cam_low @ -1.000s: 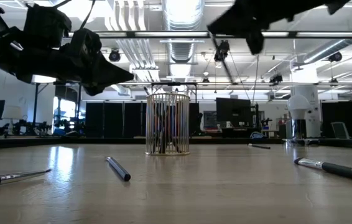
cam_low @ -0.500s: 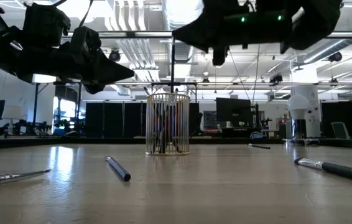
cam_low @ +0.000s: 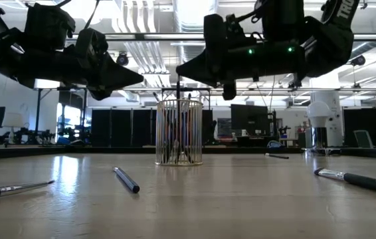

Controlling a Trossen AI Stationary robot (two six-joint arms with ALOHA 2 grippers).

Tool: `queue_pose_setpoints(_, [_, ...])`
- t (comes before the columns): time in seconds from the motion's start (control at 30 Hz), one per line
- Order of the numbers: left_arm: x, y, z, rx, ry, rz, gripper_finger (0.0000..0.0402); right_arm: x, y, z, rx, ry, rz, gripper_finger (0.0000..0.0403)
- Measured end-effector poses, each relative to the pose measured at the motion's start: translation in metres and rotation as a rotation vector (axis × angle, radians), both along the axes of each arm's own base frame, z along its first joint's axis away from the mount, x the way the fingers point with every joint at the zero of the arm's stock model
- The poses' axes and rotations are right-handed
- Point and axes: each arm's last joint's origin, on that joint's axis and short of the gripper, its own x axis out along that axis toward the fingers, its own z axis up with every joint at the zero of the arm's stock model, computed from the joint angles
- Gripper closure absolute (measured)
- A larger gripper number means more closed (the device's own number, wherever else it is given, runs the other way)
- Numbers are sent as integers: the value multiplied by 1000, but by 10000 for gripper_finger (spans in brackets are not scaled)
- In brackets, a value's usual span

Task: Pick & Place Makeup Brushes
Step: Put the eyeshadow brush into the gold makeup brush holder

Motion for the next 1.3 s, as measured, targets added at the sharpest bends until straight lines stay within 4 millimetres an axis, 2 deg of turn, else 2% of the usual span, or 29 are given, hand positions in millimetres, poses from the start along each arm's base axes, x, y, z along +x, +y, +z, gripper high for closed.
queue_pose_setpoints(0.13, [0,0,0,0,1,0,401,-1,-1,2,2,20,-14,372])
queue_pose_setpoints(0.33, [0,0,0,-2,2,0,401,-5,0,13,12,34,-13,321])
queue_pose_setpoints(0.5, [0,0,0,-26,-1,-1,401,-14,2,31,-12,104,45,293])
queue_pose_setpoints(0.63, [0,0,-2,-80,15,1,402,-28,5,46,-32,187,139,307])
queue_pose_setpoints(0.77, [0,0,-4,-125,24,6,401,-46,11,55,-122,218,190,349])
queue_pose_setpoints(0.87, [1,-3,-4,-154,23,39,401,-64,13,52,-156,216,221,384])
queue_pose_setpoints(1.07, [18,-16,4,-215,140,90,401,-107,11,38,-149,185,255,394])
queue_pose_setpoints(1.17, [29,-30,10,-286,278,129,401,-128,7,30,-147,181,243,394])
queue_pose_setpoints(1.3, [35,-58,22,-425,431,214,401,-152,3,22,-148,162,197,394])
